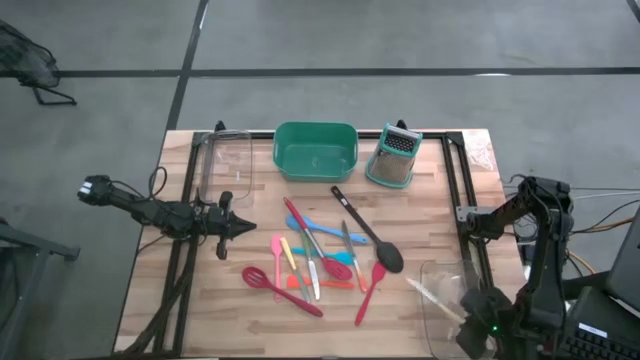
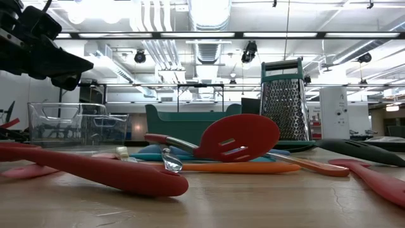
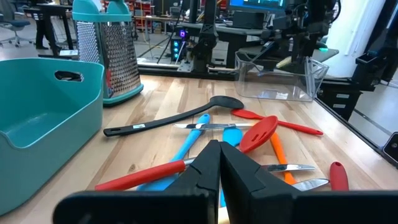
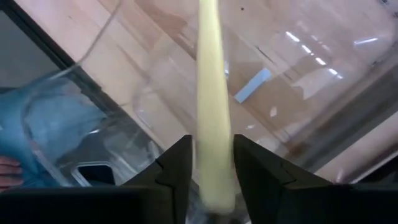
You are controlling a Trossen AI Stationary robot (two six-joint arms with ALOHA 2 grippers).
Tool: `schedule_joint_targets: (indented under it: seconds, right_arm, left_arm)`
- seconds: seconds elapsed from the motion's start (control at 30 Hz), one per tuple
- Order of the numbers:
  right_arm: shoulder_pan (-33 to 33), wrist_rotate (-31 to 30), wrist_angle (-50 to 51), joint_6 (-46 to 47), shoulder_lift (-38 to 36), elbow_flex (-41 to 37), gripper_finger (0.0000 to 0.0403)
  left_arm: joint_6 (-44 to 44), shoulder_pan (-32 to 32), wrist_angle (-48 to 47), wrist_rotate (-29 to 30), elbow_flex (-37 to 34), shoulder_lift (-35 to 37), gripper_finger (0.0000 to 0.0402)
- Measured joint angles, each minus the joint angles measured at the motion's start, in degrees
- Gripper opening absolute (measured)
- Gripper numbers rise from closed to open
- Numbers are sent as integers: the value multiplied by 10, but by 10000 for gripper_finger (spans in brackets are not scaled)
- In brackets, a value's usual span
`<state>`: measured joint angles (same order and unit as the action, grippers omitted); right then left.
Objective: Pick & Place Kitchen Items
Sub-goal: Put the yellow knife into the bottom right transparent bin, then put the orange knife into the bottom right transparent bin
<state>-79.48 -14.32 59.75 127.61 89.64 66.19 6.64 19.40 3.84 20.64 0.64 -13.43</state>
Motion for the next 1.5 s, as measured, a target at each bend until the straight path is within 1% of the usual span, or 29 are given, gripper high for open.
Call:
schedule_joint_targets:
  seconds: [0.17,0.37,0.47,0.6,0.7,0.87,0.93,1.1,1.27,1.4,1.5]
  right_arm:
    - [11,16,0,-9,4,0,150]
    - [27,17,1,-10,1,-1,170]
    - [46,16,1,-15,-2,-1,177]
    - [86,12,-1,-54,-6,-2,180]
    - [124,17,-9,-112,-10,-2,172]
    - [203,83,-9,-229,-12,-2,148]
    - [235,92,-9,-266,-13,-2,136]
    - [311,94,-24,-324,-23,-2,113]
    - [373,91,-84,-364,-22,-1,99]
    - [422,66,-132,-447,-15,-1,86]
    - [459,66,-156,-490,-9,-1,73]
  left_arm:
    - [0,0,0,0,0,0,12]
    - [0,0,0,0,0,0,12]
    - [0,0,0,0,0,0,12]
    - [0,0,0,0,0,0,12]
    - [0,0,0,0,0,0,12]
    - [0,0,0,0,0,0,12]
    - [0,0,0,0,0,0,12]
    - [0,0,0,0,0,0,12]
    - [0,0,0,0,0,0,12]
    - [0,0,0,0,0,0,12]
    - [0,0,0,0,0,0,12]
